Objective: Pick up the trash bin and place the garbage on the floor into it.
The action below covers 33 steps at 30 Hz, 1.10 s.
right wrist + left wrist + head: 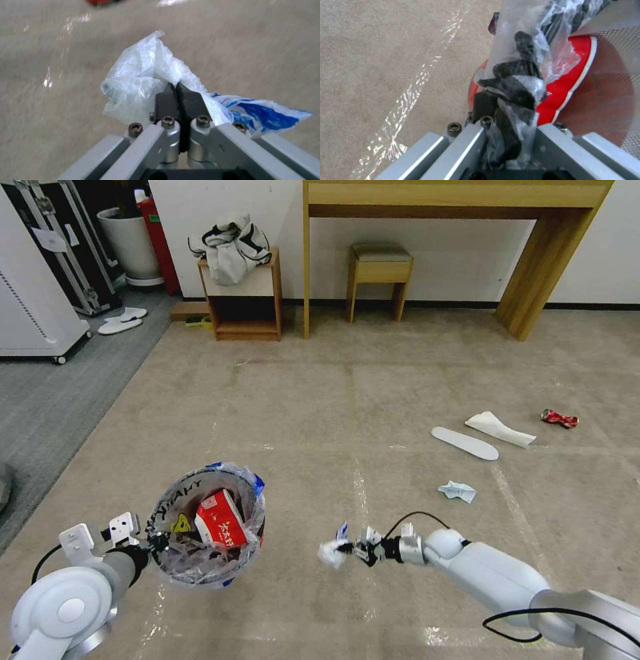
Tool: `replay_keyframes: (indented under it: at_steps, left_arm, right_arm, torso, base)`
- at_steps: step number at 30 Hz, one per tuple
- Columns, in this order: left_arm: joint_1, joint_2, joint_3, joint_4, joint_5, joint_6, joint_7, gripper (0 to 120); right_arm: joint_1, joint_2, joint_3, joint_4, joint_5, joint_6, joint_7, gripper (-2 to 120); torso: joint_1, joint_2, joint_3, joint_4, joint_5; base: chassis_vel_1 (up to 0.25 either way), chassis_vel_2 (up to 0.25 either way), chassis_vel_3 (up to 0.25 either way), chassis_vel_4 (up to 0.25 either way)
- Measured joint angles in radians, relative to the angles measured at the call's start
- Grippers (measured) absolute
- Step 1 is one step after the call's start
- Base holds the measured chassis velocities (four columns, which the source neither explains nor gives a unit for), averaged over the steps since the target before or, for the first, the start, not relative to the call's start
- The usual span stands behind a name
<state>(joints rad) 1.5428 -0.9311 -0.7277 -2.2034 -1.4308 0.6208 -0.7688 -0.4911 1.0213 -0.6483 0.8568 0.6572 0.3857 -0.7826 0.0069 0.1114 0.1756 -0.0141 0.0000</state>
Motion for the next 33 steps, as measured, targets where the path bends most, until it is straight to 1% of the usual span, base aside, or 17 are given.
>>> replay_keyframes:
  at_steps: [1,6,8,9,10,12,13,14,16,18,19,20,26,28,29,32,33]
  left_arm:
    - [-0.003,0.002,0.002,0.004,-0.003,0.0,-0.001,0]
    - [-0.006,0.006,0.003,0.012,-0.008,0.0,-0.003,0]
    - [-0.011,0.015,0.003,0.02,-0.019,-0.001,-0.006,0]
    - [-0.011,0.015,0.003,0.02,-0.019,-0.001,-0.006,0]
    - [-0.016,0.021,0.001,0.02,-0.033,-0.002,-0.01,0]
    - [-0.018,0.022,0.001,0.02,-0.037,-0.002,-0.011,0]
    - [-0.02,0.024,0.001,0.022,-0.04,-0.002,-0.012,0]
    - [-0.02,0.024,0.001,0.022,-0.04,-0.002,-0.012,0]
    - [-0.021,0.023,0.002,0.024,-0.041,-0.002,-0.013,0]
    - [-0.022,0.022,0.003,0.025,-0.041,-0.002,-0.013,0]
    - [-0.022,0.02,0.003,0.026,-0.042,-0.002,-0.013,0]
    - [-0.022,0.019,0.002,0.026,-0.042,-0.003,-0.013,0]
    - [-0.023,0.018,0.0,0.026,-0.048,-0.004,-0.017,0]
    - [-0.023,0.019,-0.001,0.027,-0.058,-0.004,-0.022,0]
    - [-0.024,0.021,-0.001,0.028,-0.068,-0.004,-0.026,0]
    - [-0.026,0.023,-0.001,0.029,-0.073,-0.004,-0.028,0]
    - [-0.031,0.027,0.003,0.032,-0.08,-0.005,-0.03,0]
  right_arm:
    - [0.003,-0.028,0.011,0.051,0.013,-0.01,0.013,0]
    - [0.003,-0.069,0.032,0.123,0.036,-0.021,0.031,0]
    - [-0.005,-0.115,0.07,0.205,0.052,-0.034,0.045,0]
    - [-0.005,-0.115,0.07,0.205,0.052,-0.034,0.045,0]
    - [-0.017,-0.156,0.116,0.281,0.067,-0.041,0.055,0]
    - [-0.021,-0.17,0.133,0.306,0.076,-0.042,0.059,0]
    - [-0.028,-0.203,0.163,0.356,0.098,-0.045,0.068,0]
    - [-0.028,-0.203,0.163,0.356,0.098,-0.045,0.068,0]
    - [-0.037,-0.258,0.208,0.431,0.141,-0.046,0.08,0]
    - [-0.038,-0.273,0.221,0.449,0.154,-0.045,0.083,0]
    - [-0.039,-0.306,0.248,0.491,0.176,-0.044,0.087,0]
    - [-0.039,-0.32,0.265,0.51,0.186,-0.044,0.089,0]
    - [-0.035,-0.351,0.322,0.579,0.211,-0.044,0.097,0]
    - [-0.025,-0.359,0.348,0.622,0.223,-0.047,0.102,0]
    - [-0.014,-0.362,0.368,0.668,0.239,-0.05,0.109,0]
    - [-0.009,-0.362,0.372,0.688,0.246,-0.052,0.111,0]
    - [0.006,-0.363,0.375,0.739,0.264,-0.057,0.119,0]
  torso:
    - [0.0,0.0,0.0,-0.0001,-0.0001]
    - [0.0,0.0,0.0,-0.0001,0.0]
    - [0.0,0.0,0.0,-0.0001,0.0002]
    - [0.0,0.0,0.0,-0.0001,0.0002]
    - [0.0,0.0,0.0,-0.0001,0.0]
    - [0.0,0.0,0.0,-0.0001,0.0001]
    - [0.0,0.0,0.0,-0.0001,0.0002]
    - [0.0,0.0,0.0,-0.0001,0.0002]
    - [0.0,0.0,0.0,-0.0002,0.0]
    - [0.0,0.0,0.0,-0.0002,0.0001]
    - [0.0,0.0,0.0,-0.0002,0.0]
    - [0.0,0.0,0.0,-0.0003,-0.0001]
    - [0.0,0.0,0.0,-0.0002,0.0001]
    - [0.0,0.0,0.0,-0.0001,0.0]
    - [0.0,0.0,0.0,-0.0001,0.0001]
    - [0.0,0.0,0.0,-0.0001,0.0]
    - [0.0,0.0,0.0,-0.0001,-0.0001]
  base:
    - [0.0,0.0,0.0,0.0]
    - [0.0,0.0,0.0,0.0]
    - [0.0,0.0,0.0,0.0]
    - [0.0,0.0,0.0,0.0]
    - [0.0,0.0,0.0,0.0]
    - [0.0,0.0,0.0,0.0]
    - [0.0,0.0,0.0,0.0]
    - [0.0,0.0,0.0,0.0]
    - [0.0,0.0,0.0,0.0]
    - [0.0,0.0,0.0,0.0]
    - [0.0,0.0,0.0,0.0]
    - [0.0,0.0,0.0,0.0]
    - [0.0,0.0,0.0,0.0]
    - [0.0,0.0,0.0,0.0]
    - [0.0,0.0,0.0,0.0]
    - [0.0,0.0,0.0,0.0]
    - [0.0,0.0,0.0,0.0]
